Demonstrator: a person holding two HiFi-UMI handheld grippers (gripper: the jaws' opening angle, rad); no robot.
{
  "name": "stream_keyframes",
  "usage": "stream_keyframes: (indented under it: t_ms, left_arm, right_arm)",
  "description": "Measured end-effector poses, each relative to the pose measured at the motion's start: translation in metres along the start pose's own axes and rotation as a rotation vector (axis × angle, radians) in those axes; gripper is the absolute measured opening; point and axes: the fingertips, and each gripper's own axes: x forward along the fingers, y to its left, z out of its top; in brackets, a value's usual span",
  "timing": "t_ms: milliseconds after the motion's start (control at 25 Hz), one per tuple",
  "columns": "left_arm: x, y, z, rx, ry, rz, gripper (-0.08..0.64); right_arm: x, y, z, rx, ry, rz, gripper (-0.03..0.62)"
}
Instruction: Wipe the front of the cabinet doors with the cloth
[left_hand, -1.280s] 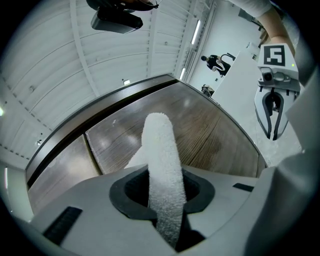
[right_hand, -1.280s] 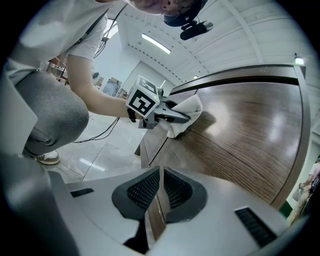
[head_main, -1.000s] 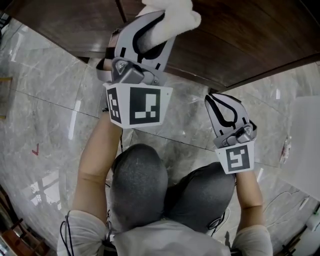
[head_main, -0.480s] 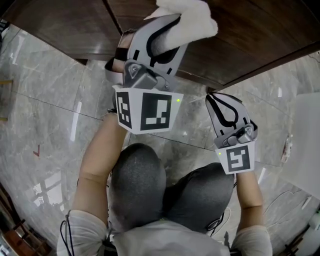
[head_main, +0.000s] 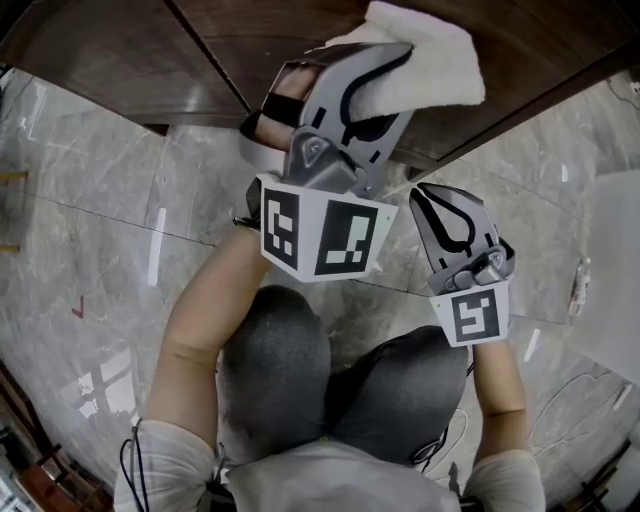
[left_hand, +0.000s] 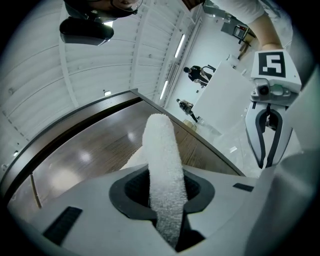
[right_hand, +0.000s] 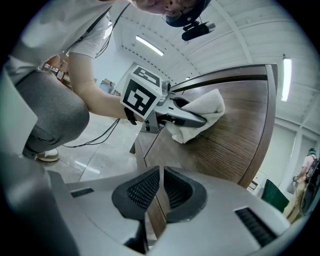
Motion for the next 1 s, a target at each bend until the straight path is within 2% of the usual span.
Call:
stream_keyframes:
  t_ms: [640,880,1000]
  left_arm:
    - [0.042,-0.060,0.049,0.046,-0.095,-0.112,0.107]
    - [0.054,-0.082,0.071,0.029,-0.129,-0.196,0.107]
    - [0.055,-0.087,0.082,0.046,-0.154,-0.238,0.107]
  right_arm:
    - [-0.029,-0.013,-0.047,0.054,0.024,-0.036,0.051]
    - [-0.037,-0.014,-0.055,0.056,0.034,-0.037,0.051]
    - [-0.034,-0.012,-0.054,0.053,0.045,-0.040,0.051]
